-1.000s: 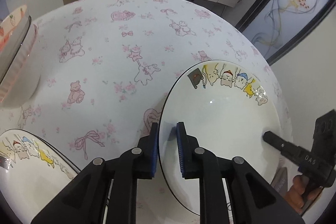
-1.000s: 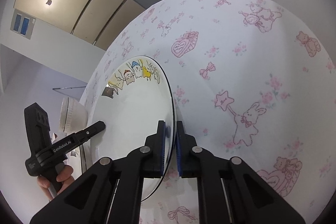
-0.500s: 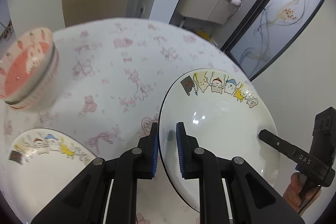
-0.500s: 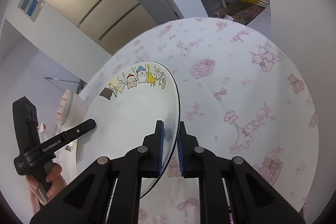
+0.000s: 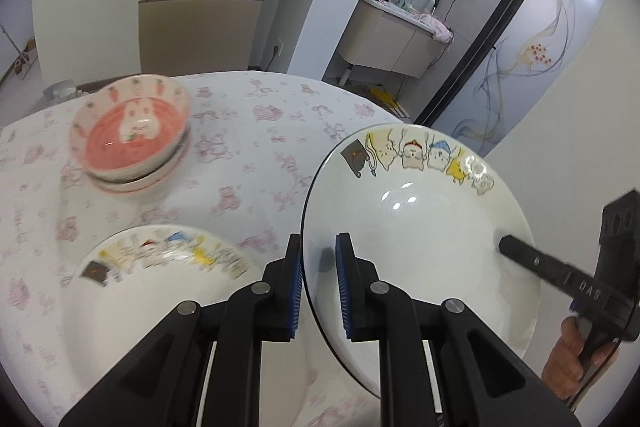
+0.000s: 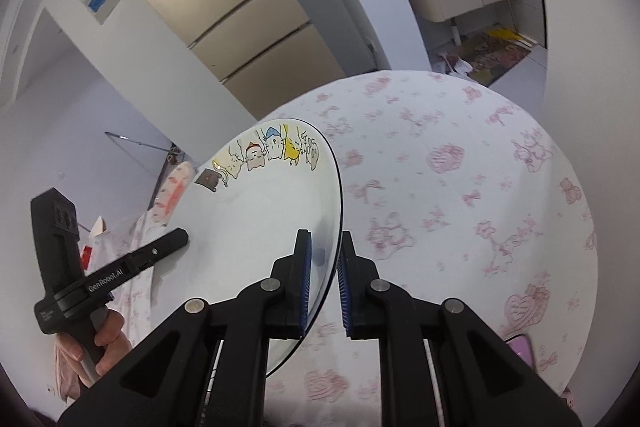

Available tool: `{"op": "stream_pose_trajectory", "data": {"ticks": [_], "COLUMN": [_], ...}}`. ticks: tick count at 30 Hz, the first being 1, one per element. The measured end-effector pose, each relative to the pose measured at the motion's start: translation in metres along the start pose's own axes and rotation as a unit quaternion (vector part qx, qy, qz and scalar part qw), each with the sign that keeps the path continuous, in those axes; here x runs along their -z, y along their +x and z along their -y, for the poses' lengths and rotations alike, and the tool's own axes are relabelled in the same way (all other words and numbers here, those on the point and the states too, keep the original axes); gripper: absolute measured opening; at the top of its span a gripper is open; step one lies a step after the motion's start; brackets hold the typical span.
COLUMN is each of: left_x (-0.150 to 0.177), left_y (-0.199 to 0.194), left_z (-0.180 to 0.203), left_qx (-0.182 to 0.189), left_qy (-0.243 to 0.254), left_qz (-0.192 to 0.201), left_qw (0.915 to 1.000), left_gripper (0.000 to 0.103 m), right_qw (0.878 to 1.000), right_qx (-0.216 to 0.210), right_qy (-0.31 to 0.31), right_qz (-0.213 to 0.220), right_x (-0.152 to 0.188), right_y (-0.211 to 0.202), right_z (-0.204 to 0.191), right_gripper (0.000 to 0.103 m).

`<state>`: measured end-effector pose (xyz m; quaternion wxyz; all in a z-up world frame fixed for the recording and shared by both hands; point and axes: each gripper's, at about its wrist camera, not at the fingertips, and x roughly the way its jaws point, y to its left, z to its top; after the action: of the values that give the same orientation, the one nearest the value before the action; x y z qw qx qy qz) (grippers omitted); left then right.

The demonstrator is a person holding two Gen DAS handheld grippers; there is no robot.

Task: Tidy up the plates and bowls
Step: 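Lift the 'Life' plate with the left gripper and carry it toward the plate stack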

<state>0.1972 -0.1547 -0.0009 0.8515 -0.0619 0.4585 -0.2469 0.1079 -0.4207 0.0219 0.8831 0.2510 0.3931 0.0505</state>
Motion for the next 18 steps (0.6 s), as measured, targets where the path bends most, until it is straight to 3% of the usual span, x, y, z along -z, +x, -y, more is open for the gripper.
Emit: {"op": "stream_pose_trajectory", "data": {"ticks": [10,16,18], "left_x": [0.035,0.06,0.066], "left_y": [-0.072,-0.095,-0.098], "left_z": [-0.064,-0.104,-0.113], "left_qx": [-0.037,-0.058,-0.08], "left_qy": [-0.03,-0.043,-0.043], "left_qz": [0.032,0.041,0.046], "left_qw": [0.9983,0.9966,0.9948], "left_gripper": [0.017,0.017,0.017], "right_qw": [0.998,0.996,0.995], "right_qx": [-0.028,-0.04,-0.05], "right_qy": [-0.041,-0.064,-0.054], "right_qz": [-0.032,-0.056,-0.066], "right_x": [0.025,0.045,0.055], "right_y": [0.019,0.039,0.049], "right_z": [-0.074,-0.113,-0.118], "right_gripper": [0.012,0.012,0.013]}}
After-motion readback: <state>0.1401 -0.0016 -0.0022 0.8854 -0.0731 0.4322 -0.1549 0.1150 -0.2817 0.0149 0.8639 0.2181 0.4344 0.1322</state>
